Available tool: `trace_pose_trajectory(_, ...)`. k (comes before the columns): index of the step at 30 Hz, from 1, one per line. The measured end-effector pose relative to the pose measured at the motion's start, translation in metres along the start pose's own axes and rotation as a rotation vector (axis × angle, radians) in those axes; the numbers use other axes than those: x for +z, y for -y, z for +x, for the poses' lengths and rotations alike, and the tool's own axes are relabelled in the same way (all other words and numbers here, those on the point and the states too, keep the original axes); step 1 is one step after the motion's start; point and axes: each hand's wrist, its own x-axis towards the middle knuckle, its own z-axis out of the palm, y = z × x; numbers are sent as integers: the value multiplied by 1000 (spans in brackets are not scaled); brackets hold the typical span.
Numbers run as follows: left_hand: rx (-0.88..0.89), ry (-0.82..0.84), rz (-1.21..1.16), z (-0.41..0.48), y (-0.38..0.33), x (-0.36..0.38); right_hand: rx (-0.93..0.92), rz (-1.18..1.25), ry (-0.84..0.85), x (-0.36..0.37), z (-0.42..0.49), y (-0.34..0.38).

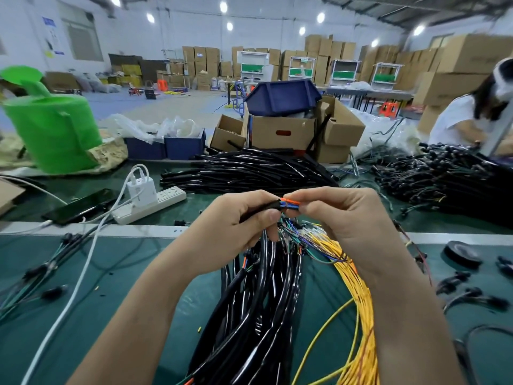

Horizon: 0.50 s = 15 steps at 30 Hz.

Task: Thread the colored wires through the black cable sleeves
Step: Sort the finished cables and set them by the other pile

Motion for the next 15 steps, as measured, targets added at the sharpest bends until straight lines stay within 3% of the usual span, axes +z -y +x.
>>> trace_pose_trajectory(11, -41, -40, 24, 0, 0, 4, -23, -174, -46, 0, 1, -2)
trace_pose_trajectory(15, -41, -35, 160, -1, 0, 3, -18, -326, -63, 2, 0, -5)
